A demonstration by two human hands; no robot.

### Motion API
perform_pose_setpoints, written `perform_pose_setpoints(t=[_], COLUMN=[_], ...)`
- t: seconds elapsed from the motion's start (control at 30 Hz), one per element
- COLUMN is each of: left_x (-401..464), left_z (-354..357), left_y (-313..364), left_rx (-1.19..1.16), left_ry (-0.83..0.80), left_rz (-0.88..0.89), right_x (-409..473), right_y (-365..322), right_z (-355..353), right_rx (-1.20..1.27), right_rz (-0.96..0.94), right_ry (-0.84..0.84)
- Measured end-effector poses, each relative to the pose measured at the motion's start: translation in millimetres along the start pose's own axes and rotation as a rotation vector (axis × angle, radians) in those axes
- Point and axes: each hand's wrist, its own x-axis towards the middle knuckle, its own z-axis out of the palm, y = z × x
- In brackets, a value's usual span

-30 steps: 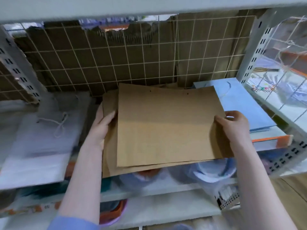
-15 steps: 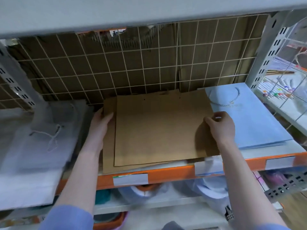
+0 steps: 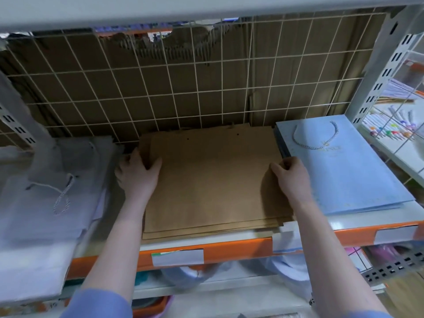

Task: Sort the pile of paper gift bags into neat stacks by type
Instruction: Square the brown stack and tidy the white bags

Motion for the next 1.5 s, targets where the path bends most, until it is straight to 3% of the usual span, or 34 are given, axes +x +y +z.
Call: perform_pose_setpoints(t=[0.13, 0.23, 0.47, 0.7, 0.93, 1.03, 1.5], left_x=[-4, 1, 12, 10, -9, -14, -5], left_z=[-7, -17, -30, -39, -45, -48, -76], left_y=[-11, -10, -15, -25, -37, -34, -14], left_rx=[-0.384, -0.478, -0.54, -0.603, -0.799, -0.835, -0.902], left_ry=[-0.215, -0.311, -0.439, -0.472, -0.427, -0.336, -0.111], left_rz=[-0.192, -0.277, -0.326, -0.441, -0.222, -0.125, 0.172], right_x=[4, 3, 10, 14, 6, 4, 3], right_y=[-5, -14, -19, -25, -21, -19, -50], right_z=[4, 10, 11, 13, 3, 0, -9], right_rx=[0.042, 0.172, 0.317, 0.287, 0.393, 0.402, 0.663], right_rz=[0.066, 0.209, 0.339, 0.404, 0.306, 0.23, -0.225], right_ry=[-0.121, -0.3, -0.512, -0.584, -0.629, -0.631, -0.429])
